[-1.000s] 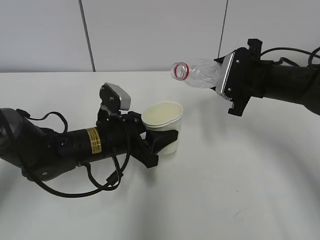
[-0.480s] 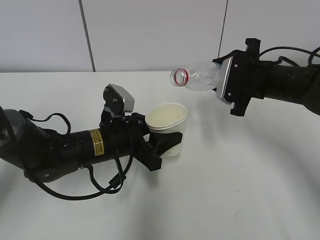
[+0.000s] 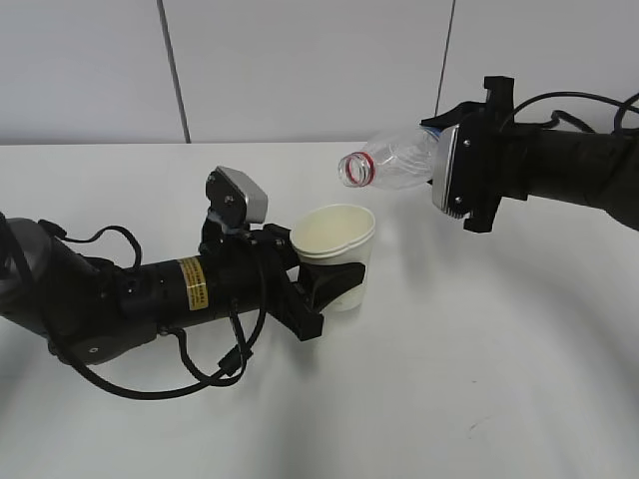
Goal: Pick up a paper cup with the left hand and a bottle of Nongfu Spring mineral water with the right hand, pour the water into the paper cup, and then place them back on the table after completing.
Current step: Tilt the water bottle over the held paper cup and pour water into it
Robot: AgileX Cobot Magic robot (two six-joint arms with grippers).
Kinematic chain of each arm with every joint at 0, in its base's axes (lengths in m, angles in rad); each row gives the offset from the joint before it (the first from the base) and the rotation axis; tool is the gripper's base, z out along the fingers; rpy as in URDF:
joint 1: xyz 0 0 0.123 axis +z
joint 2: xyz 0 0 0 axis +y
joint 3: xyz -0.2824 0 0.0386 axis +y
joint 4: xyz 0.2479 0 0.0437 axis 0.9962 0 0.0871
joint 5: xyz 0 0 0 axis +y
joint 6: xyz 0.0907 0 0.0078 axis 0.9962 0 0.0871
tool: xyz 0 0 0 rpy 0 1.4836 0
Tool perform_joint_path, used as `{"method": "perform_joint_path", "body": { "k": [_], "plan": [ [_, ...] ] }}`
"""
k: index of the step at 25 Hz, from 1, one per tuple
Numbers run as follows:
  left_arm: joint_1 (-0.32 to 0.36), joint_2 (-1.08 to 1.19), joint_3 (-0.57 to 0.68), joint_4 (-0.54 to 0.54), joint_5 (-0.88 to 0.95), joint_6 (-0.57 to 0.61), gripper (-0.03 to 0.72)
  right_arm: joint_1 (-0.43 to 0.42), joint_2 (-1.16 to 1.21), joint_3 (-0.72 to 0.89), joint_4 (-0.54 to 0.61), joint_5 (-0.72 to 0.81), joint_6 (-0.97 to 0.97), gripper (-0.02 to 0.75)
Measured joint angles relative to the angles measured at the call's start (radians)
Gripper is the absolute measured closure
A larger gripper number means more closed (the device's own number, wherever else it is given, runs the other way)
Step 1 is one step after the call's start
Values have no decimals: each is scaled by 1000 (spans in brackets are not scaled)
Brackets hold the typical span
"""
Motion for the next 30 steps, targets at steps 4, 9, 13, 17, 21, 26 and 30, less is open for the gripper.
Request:
{"method": "perform_joint_path", "body": {
  "k": [4, 9, 13, 17, 21, 26, 30],
  "plan": [
    [0, 0, 0, 0, -1, 0, 297, 0, 0, 0, 2, 2, -42, 292],
    [0, 0, 0, 0, -2, 0, 299, 0, 0, 0, 23, 2, -83, 292],
    [0, 0, 0, 0, -2, 0, 298, 0, 0, 0, 27, 2, -99, 292],
    [0, 0, 0, 0, -2, 0, 298, 0, 0, 0, 27, 2, -110, 292],
    [0, 0, 0, 0, -2, 0, 298, 0, 0, 0, 27, -3, -133, 292],
    [0, 0, 0, 0, -2, 0, 298, 0, 0, 0, 42, -6, -172, 292],
    [0, 0, 0, 0, -2, 0, 299, 0, 0, 0, 70, -6, -202, 292]
  ]
}}
